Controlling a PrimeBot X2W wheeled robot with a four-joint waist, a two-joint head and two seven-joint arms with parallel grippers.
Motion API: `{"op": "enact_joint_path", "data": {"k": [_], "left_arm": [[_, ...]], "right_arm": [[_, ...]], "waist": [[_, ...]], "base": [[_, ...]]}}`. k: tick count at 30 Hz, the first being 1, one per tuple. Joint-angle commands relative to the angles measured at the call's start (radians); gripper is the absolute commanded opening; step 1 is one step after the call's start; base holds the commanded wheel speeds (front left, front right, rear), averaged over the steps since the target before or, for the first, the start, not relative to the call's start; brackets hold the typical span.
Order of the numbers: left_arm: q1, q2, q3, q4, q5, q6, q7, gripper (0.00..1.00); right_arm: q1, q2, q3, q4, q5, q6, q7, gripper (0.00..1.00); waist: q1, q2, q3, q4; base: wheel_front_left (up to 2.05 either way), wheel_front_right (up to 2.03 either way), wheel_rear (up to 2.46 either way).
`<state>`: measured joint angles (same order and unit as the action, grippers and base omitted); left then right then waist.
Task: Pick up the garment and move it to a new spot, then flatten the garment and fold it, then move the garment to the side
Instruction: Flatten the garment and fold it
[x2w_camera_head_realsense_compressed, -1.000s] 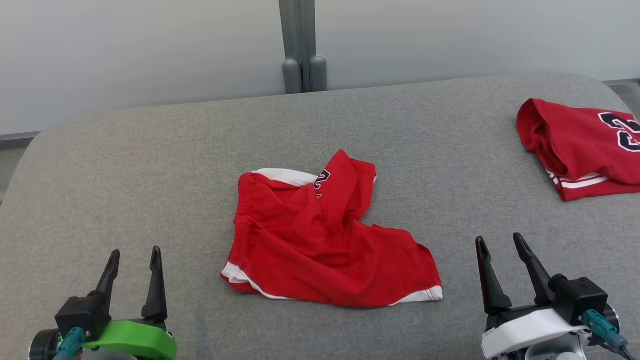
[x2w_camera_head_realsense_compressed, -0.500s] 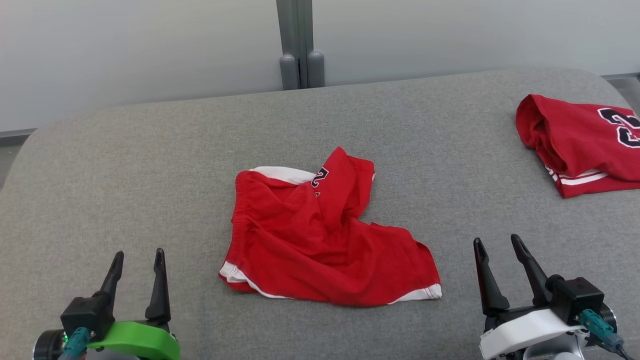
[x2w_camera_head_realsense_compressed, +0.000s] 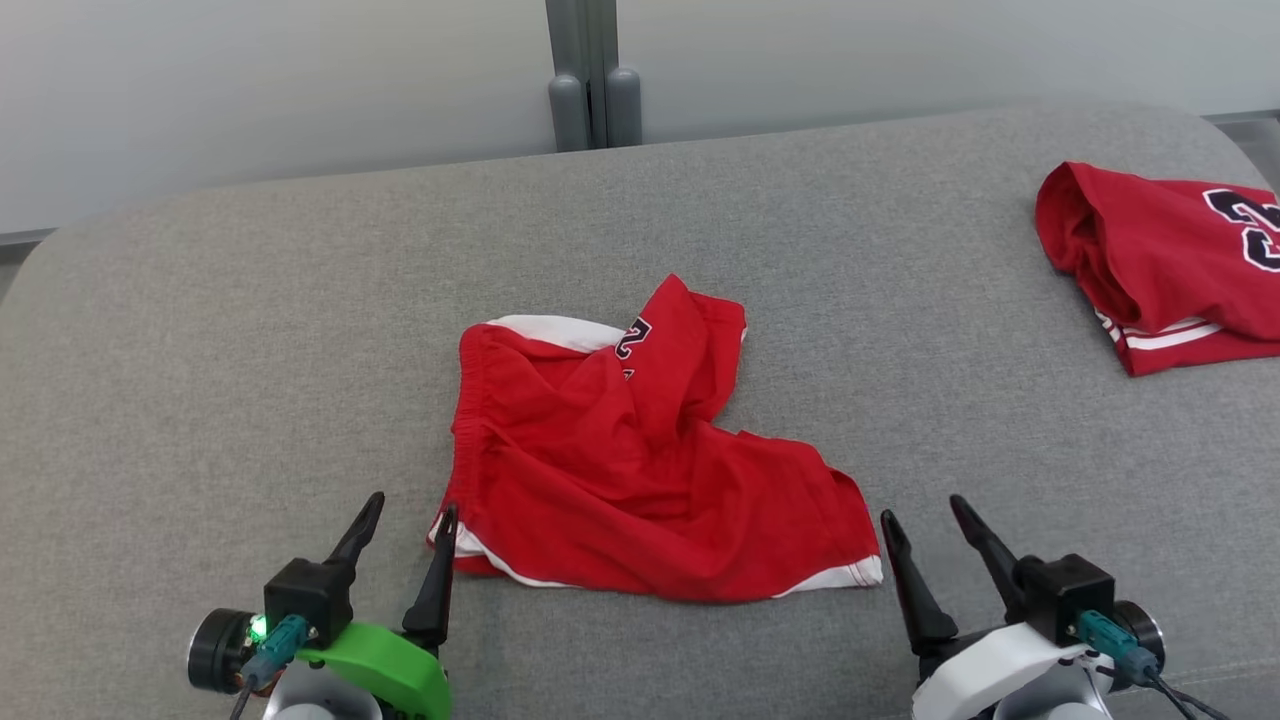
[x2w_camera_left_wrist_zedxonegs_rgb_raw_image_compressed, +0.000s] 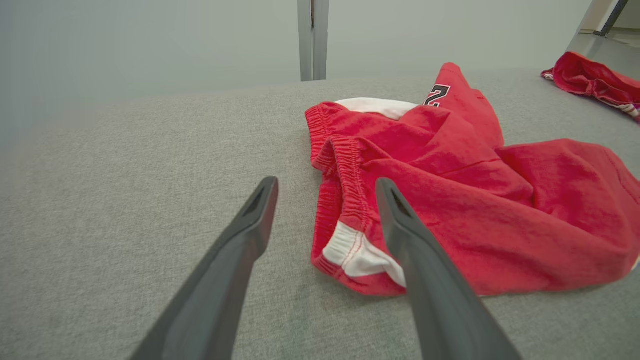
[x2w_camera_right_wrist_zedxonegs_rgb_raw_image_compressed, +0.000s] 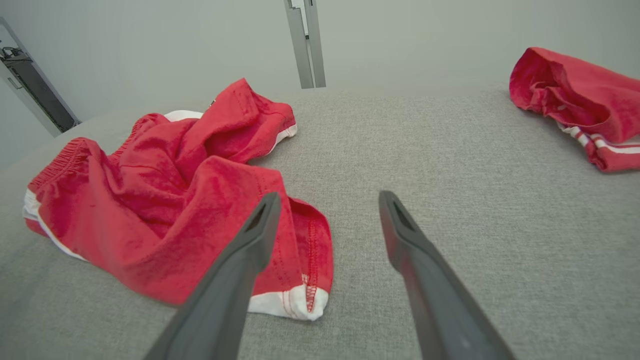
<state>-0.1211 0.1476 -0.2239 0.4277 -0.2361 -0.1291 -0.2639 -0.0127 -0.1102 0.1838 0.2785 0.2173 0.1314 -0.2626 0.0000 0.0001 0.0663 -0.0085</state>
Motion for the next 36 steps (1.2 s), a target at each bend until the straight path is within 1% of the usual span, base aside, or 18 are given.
{"op": "enact_joint_path", "data": {"k": [1, 7, 10, 19, 22, 26, 27, 28, 29, 30, 31, 36], "left_arm": [[-0.024, 0.016, -0.013, 0.009, -0.005, -0.002, 0.0, 1.0], [-0.078, 0.064, -0.119, 0.074, -0.029, -0.002, 0.0, 1.0], [-0.103, 0.085, -0.17, 0.112, -0.05, -0.002, 0.0, 1.0], [-0.178, 0.151, -0.292, 0.199, -0.105, -0.002, 0.0, 1.0], [-0.193, 0.156, -0.333, 0.209, -0.13, -0.002, 0.0, 1.0], [-0.204, 0.178, -0.387, 0.208, -0.175, -0.002, 0.0, 1.0], [-0.204, 0.18, -0.406, 0.204, -0.183, -0.002, 0.0, 0.99], [-0.204, 0.181, -0.416, 0.201, -0.19, -0.002, 0.0, 0.79], [-0.203, 0.184, -0.43, 0.198, -0.201, -0.002, 0.0, 0.51], [-0.201, 0.185, -0.441, 0.198, -0.209, -0.002, 0.0, 0.38], [-0.198, 0.186, -0.455, 0.195, -0.233, -0.002, 0.0, 0.0], [-0.194, 0.196, -0.491, 0.17, -0.296, -0.002, 0.0, 0.0]], "right_arm": [[-0.016, -0.006, 0.014, 0.014, 0.0, -0.002, -0.003, 1.0], [-0.053, -0.023, 0.127, 0.116, 0.006, -0.002, -0.003, 1.0], [-0.072, -0.029, 0.167, 0.154, 0.012, -0.002, -0.003, 1.0], [-0.154, -0.045, 0.217, 0.247, 0.025, -0.002, -0.003, 1.0], [-0.174, -0.049, 0.236, 0.265, 0.028, -0.002, -0.003, 1.0], [-0.195, -0.054, 0.26, 0.283, 0.036, -0.002, -0.003, 1.0], [-0.201, -0.055, 0.266, 0.292, 0.038, -0.002, -0.003, 1.0], [-0.206, -0.056, 0.268, 0.296, 0.039, -0.002, -0.003, 1.0], [-0.211, -0.055, 0.275, 0.305, 0.045, -0.002, -0.003, 1.0], [-0.213, -0.055, 0.282, 0.313, 0.05, -0.002, -0.003, 0.71], [-0.221, -0.056, 0.291, 0.322, 0.054, -0.002, -0.003, 0.0], [-0.235, -0.06, 0.312, 0.314, 0.074, -0.002, -0.003, 0.0]], "waist": [[0.0, -0.0001, 0.013, -0.006], [0.0, -0.0001, 0.04, -0.018], [0.0, -0.0001, 0.051, -0.023], [0.0, -0.0001, 0.081, -0.043], [0.0, -0.0001, 0.087, -0.046], [0.0, -0.0001, 0.095, -0.047], [0.0, -0.0001, 0.097, -0.046], [0.0, -0.0001, 0.099, -0.044], [0.0, -0.0001, 0.1, -0.041], [0.0, -0.0001, 0.1, -0.04], [0.0, -0.0001, 0.101, -0.037], [0.0, -0.0001, 0.101, -0.026]], "base": [[0.0, 0.0, 0.0], [0.0, 0.0, 0.0], [0.0, 0.0, 0.0], [0.0, 0.0, 0.0], [0.0, 0.0, 0.0], [0.0, 0.0, 0.0], [0.0, 0.0, 0.0], [0.0, 0.0, 0.0], [0.0, 0.0, 0.0], [0.0, 0.0, 0.0], [0.0, 0.0, 0.0], [0.0, 0.0, 0.0]]}}
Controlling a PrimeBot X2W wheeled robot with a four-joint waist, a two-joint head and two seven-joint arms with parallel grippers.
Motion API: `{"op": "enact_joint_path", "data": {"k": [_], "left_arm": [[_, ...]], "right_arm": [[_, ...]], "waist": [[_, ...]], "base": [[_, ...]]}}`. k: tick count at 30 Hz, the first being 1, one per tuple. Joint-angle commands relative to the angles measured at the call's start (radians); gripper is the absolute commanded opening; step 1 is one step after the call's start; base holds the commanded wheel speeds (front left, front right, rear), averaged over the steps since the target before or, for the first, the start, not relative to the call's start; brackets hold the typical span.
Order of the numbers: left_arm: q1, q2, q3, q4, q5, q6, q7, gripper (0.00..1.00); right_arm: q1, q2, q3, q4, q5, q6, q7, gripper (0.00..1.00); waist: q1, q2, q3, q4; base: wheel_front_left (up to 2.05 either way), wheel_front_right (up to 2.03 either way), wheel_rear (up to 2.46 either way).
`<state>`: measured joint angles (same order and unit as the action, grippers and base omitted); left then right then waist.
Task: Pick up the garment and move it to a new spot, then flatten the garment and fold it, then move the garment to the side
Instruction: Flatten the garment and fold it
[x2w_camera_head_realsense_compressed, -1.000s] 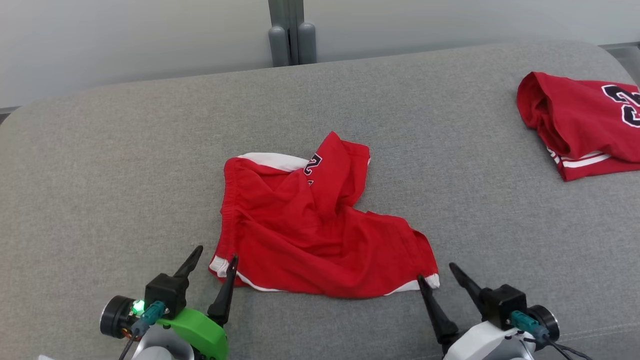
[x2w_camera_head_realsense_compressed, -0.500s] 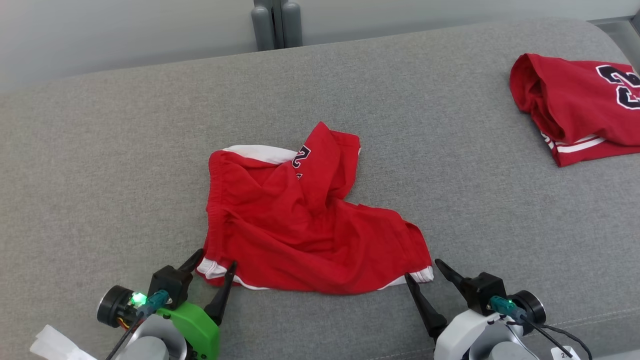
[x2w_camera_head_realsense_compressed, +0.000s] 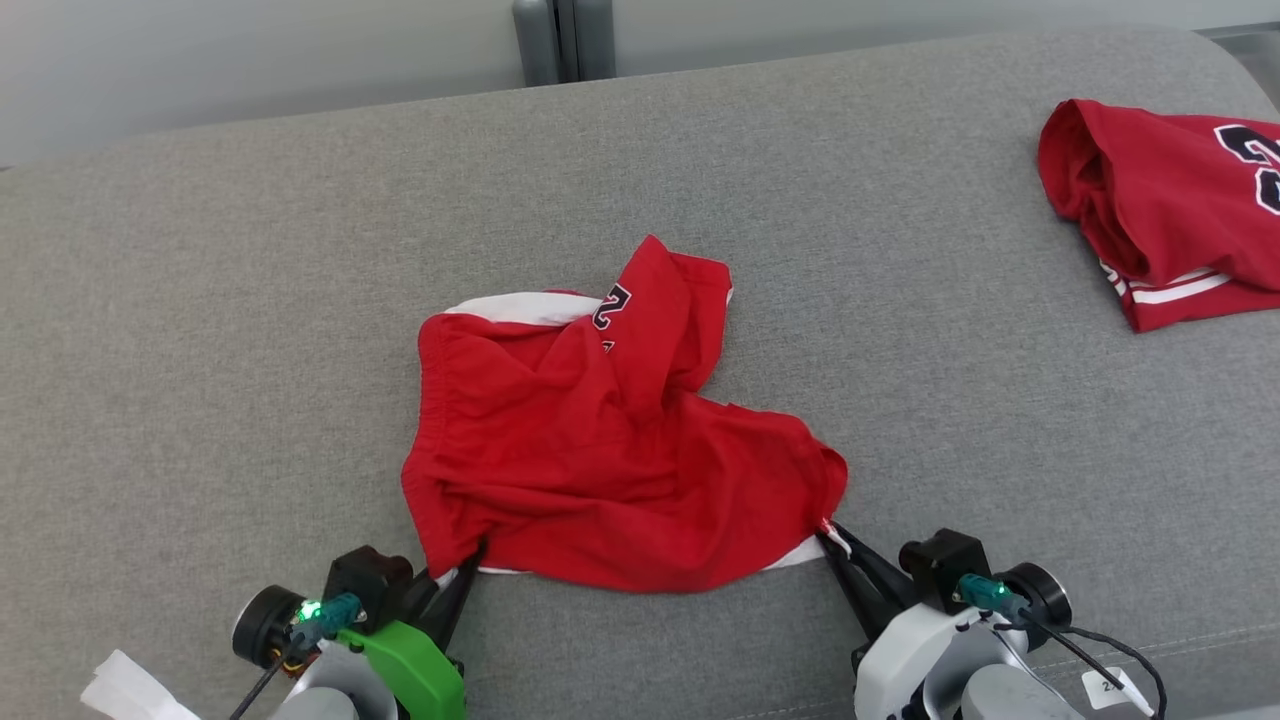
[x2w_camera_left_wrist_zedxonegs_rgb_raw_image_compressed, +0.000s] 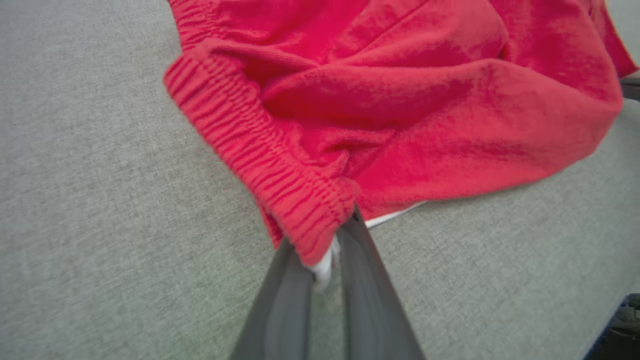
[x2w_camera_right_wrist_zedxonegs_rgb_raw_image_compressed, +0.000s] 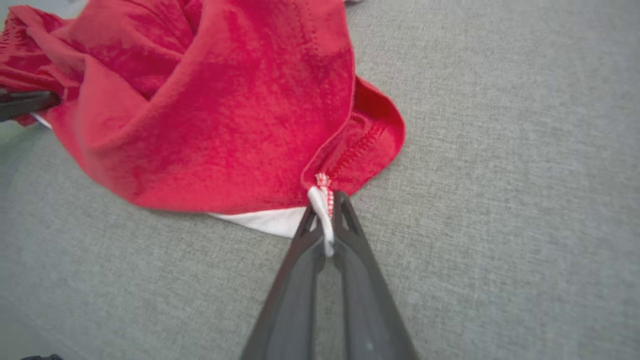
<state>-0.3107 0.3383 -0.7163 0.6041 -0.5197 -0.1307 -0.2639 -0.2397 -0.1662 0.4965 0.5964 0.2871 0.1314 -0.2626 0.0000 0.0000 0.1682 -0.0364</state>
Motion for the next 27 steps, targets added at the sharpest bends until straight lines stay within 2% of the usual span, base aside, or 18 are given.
{"op": "enact_joint_path", "data": {"k": [1, 8, 14, 21, 27], "left_arm": [[0.0, 0.006, -0.001, -0.02, -0.028, 0.0, 0.0, 0.0], [0.012, 0.036, 0.024, -0.154, -0.12, 0.0, 0.0, 0.0], [-0.063, 0.071, 0.039, -0.28, -0.191, 0.0, 0.019, 0.0], [-0.301, 0.106, 0.041, -0.353, -0.264, 0.0, 0.137, 0.0], [-0.63, 0.104, 0.058, -0.262, -0.363, 0.0, 0.25, 0.0]], "right_arm": [[-0.006, -0.007, -0.003, -0.017, 0.008, -0.002, -0.003, 0.0], [0.023, -0.042, -0.056, -0.148, 0.01, -0.002, -0.003, 0.0], [-0.036, -0.078, -0.086, -0.24, 0.008, -0.002, -0.003, 0.0], [-0.26, -0.108, -0.049, -0.235, 0.086, -0.002, 0.029, 0.0], [-0.577, -0.074, -0.05, -0.147, 0.207, -0.002, 0.123, 0.0]], "waist": [[0.0, 0.0, -0.002, 0.003], [0.0, 0.0, -0.017, 0.009], [0.0, 0.0, -0.021, 0.003], [0.0, 0.0, 0.042, -0.005], [0.0, 0.0, 0.175, -0.028]], "base": [[0.0, 0.0, 0.0], [0.0, 0.0, 0.0], [0.0, 0.0, 0.0], [0.0, 0.0, 0.0], [0.0, 0.0, 0.0]]}}
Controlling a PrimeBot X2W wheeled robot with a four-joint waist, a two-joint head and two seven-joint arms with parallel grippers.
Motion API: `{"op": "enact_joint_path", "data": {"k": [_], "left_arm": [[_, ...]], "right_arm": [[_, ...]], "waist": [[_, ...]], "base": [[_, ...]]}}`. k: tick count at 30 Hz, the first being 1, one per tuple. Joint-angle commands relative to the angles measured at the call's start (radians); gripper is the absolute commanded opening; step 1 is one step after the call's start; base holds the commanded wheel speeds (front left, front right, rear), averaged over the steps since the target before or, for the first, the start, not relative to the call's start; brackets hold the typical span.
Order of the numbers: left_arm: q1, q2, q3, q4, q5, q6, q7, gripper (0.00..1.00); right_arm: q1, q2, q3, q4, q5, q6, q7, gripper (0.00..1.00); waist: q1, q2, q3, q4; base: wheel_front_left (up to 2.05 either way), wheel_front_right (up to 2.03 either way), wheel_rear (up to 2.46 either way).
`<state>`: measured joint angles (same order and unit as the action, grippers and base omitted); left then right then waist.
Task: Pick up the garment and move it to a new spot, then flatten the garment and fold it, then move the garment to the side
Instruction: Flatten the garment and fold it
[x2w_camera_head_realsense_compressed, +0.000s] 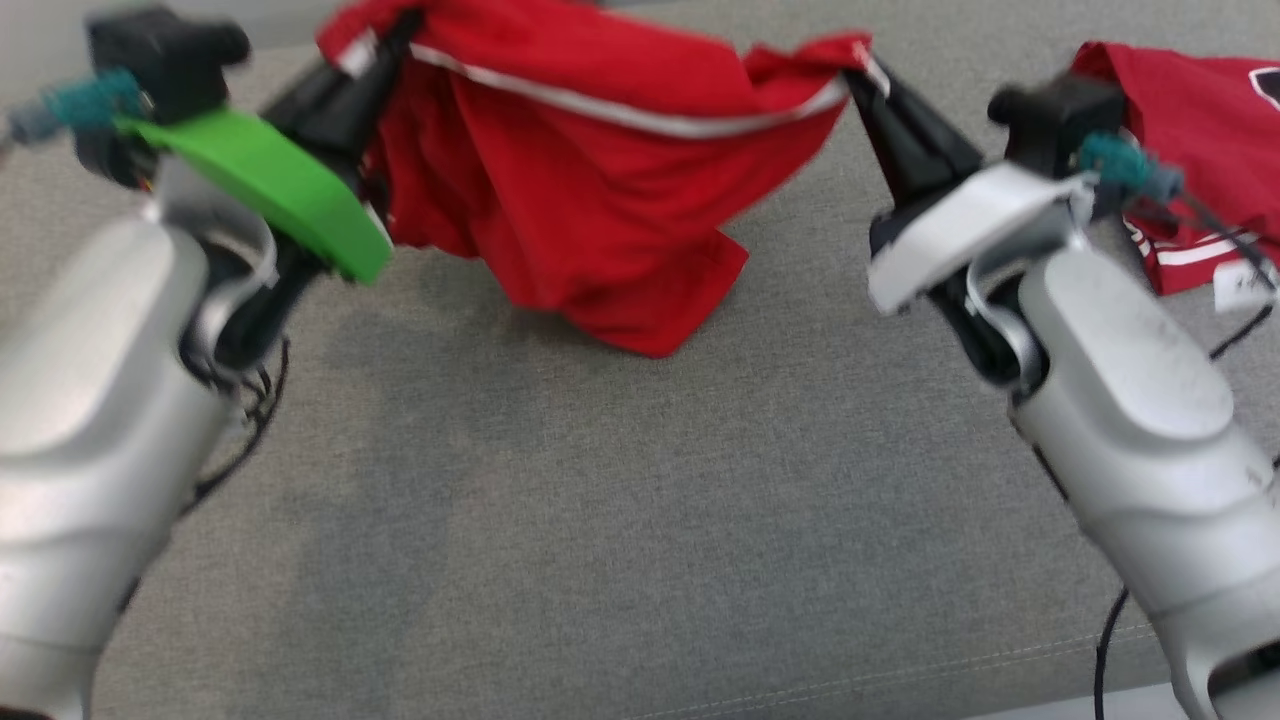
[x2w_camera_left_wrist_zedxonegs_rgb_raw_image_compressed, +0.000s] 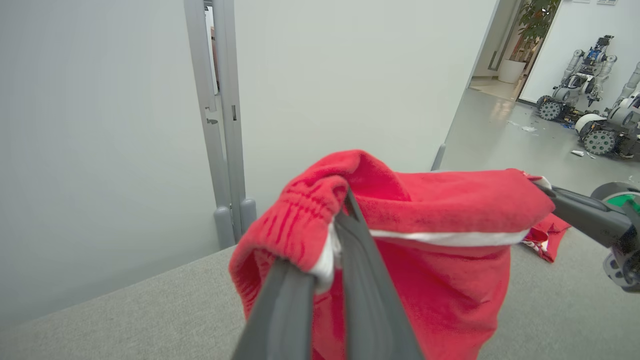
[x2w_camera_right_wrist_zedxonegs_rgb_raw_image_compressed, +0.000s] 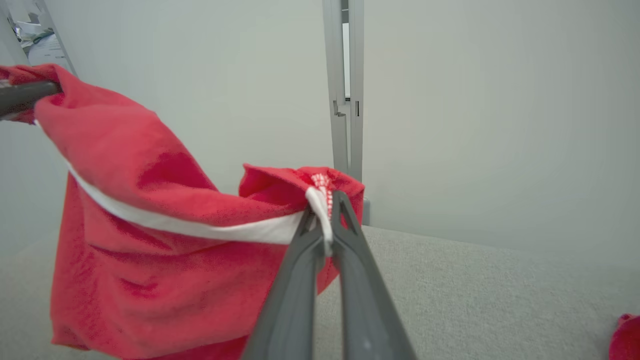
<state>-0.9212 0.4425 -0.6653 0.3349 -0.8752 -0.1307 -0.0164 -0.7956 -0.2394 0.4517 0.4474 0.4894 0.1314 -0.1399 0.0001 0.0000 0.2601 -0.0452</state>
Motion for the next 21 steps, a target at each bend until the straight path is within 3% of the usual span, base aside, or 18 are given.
{"op": "enact_joint_path", "data": {"k": [1, 6, 13, 17, 21], "left_arm": [[-0.091, -0.009, 0.018, 0.038, -0.033, 0.0, 0.018, 0.0], [-0.375, -0.049, 0.031, 0.173, -0.063, 0.0, 0.041, 0.0], [-0.688, -0.079, -0.024, 0.281, -0.065, 0.0, -0.014, 0.0], [-0.777, -0.087, -0.038, 0.311, -0.102, 0.0, -0.065, 0.0], [-0.748, -0.068, -0.094, 0.315, -0.125, 0.0, -0.108, 0.0]], "right_arm": [[-0.088, 0.011, -0.013, 0.032, 0.033, -0.002, 0.022, 0.0], [-0.363, 0.057, -0.06, 0.183, 0.113, -0.002, 0.076, 0.0], [-0.675, 0.109, -0.134, 0.373, 0.163, -0.002, 0.073, 0.0], [-0.772, 0.121, -0.139, 0.43, 0.171, -0.002, 0.04, 0.0], [-0.762, 0.124, -0.121, 0.479, 0.192, -0.002, 0.026, 0.0]], "waist": [[-0.0001, 0.0, 0.112, -0.025], [-0.0001, 0.0, 0.208, -0.041], [-0.0001, 0.0, 0.266, -0.051], [-0.0001, 0.0, 0.28, -0.049], [-0.0001, 0.0, 0.285, -0.036]], "base": [[0.0, 0.0, 0.0], [0.0, 0.0, 0.0], [0.0, 0.0, 0.0], [0.0, 0.0, 0.0], [0.0, 0.0, 0.0]]}}
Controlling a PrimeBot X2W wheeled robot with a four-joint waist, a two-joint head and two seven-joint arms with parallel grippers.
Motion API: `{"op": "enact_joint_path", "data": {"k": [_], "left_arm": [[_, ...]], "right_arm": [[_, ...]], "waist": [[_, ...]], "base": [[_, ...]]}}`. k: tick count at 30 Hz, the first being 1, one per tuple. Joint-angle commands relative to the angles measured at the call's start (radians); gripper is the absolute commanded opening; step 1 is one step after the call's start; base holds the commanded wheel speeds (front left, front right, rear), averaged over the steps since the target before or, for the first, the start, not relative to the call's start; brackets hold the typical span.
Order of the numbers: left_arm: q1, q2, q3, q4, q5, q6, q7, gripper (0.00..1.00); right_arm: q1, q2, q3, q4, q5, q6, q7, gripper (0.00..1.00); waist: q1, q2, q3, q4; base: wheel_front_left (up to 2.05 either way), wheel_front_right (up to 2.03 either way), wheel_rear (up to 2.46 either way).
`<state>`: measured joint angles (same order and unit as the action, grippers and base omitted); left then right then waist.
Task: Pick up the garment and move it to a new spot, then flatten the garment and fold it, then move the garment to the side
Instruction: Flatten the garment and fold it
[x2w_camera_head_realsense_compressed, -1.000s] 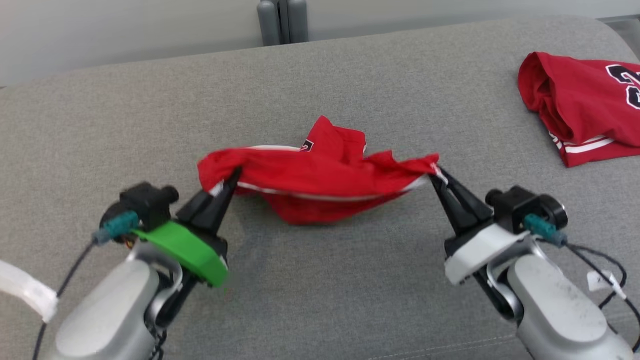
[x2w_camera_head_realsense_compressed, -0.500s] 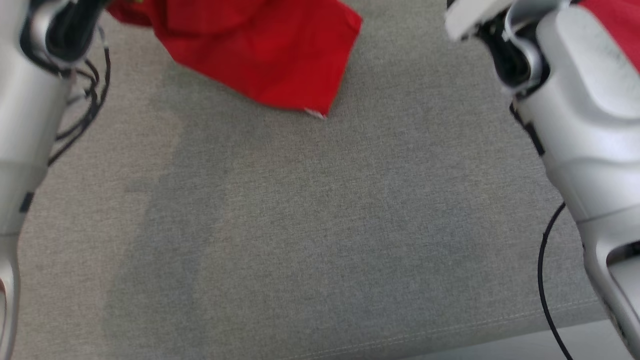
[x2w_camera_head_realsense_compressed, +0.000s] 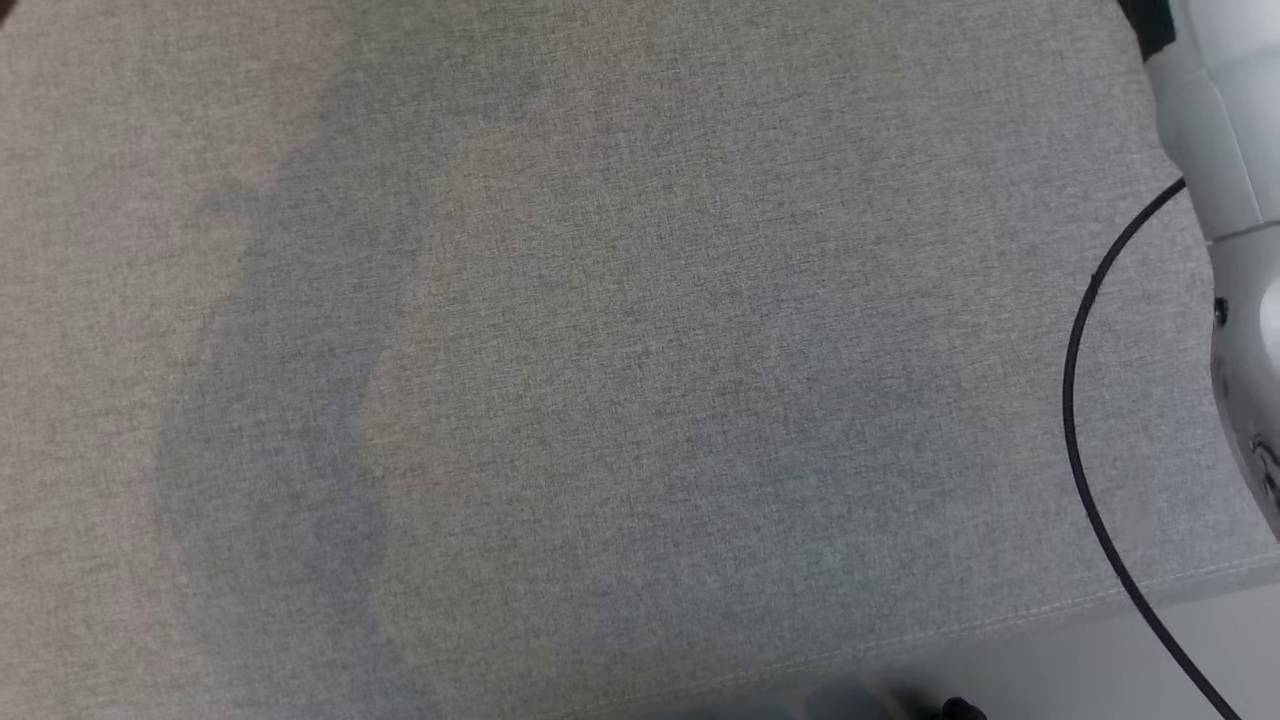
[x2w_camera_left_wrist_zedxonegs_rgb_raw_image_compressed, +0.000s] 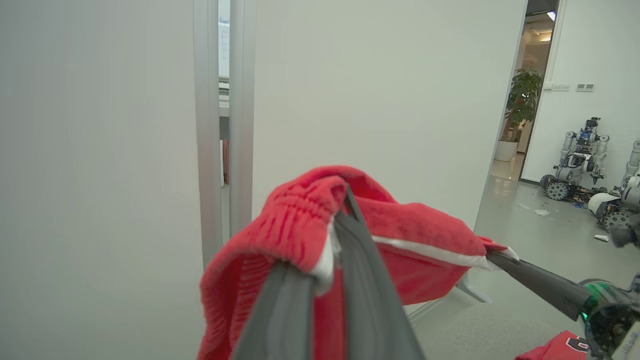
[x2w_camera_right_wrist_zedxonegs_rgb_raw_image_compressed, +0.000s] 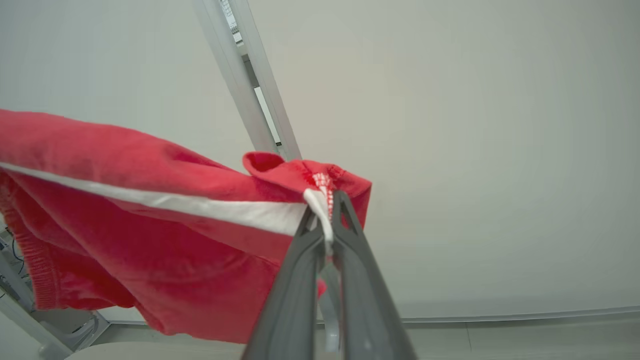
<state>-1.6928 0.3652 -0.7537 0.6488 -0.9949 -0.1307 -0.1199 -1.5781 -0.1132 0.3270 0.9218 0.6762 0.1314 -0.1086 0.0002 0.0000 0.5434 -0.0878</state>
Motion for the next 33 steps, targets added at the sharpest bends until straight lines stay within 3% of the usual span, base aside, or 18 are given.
{"op": "enact_joint_path", "data": {"k": [1, 5, 11, 17, 25, 33], "left_arm": [[0.043, 0.017, -0.022, 0.0, -0.011, 0.0, -0.011, 0.0], [0.174, 0.035, -0.073, -0.025, -0.053, 0.0, -0.079, 0.0], [0.496, 0.084, -0.127, -0.105, -0.077, 0.0, -0.139, 0.0], [0.842, 0.095, -0.057, -0.236, -0.005, 0.035, -0.145, 0.0], [1.22, 0.088, -0.026, -0.391, 0.113, 0.07, -0.145, 0.0], [1.407, 0.089, -0.02, -0.454, 0.144, 0.09, -0.145, 0.0]], "right_arm": [[0.034, -0.001, 0.012, 0.011, 0.013, -0.002, -0.006, 0.0], [0.143, -0.008, 0.081, 0.01, 0.044, -0.002, 0.002, 0.0], [0.414, -0.056, 0.206, -0.086, 0.145, -0.002, 0.029, 0.0], [0.68, -0.133, 0.292, -0.228, 0.248, -0.001, 0.053, 0.0], [0.99, -0.223, 0.292, -0.404, 0.339, -0.001, 0.037, 0.0], [1.253, -0.272, 0.22, -0.595, 0.346, -0.001, 0.067, 0.0]], "waist": [[-0.0002, 0.0, 0.001, 0.009], [-0.0002, 0.0, -0.016, 0.02], [-0.0002, 0.0, -0.077, 0.032], [-0.0002, 0.0, -0.149, 0.042], [-0.0002, 0.0, -0.257, 0.067], [-0.0002, 0.0, -0.337, 0.082]], "base": [[0.0, 0.0, 0.0], [0.0, 0.0, 0.0], [0.0, 0.0, 0.0], [0.0, 0.0, 0.0], [0.0, 0.0, 0.0], [0.0, 0.0, 0.0]]}}
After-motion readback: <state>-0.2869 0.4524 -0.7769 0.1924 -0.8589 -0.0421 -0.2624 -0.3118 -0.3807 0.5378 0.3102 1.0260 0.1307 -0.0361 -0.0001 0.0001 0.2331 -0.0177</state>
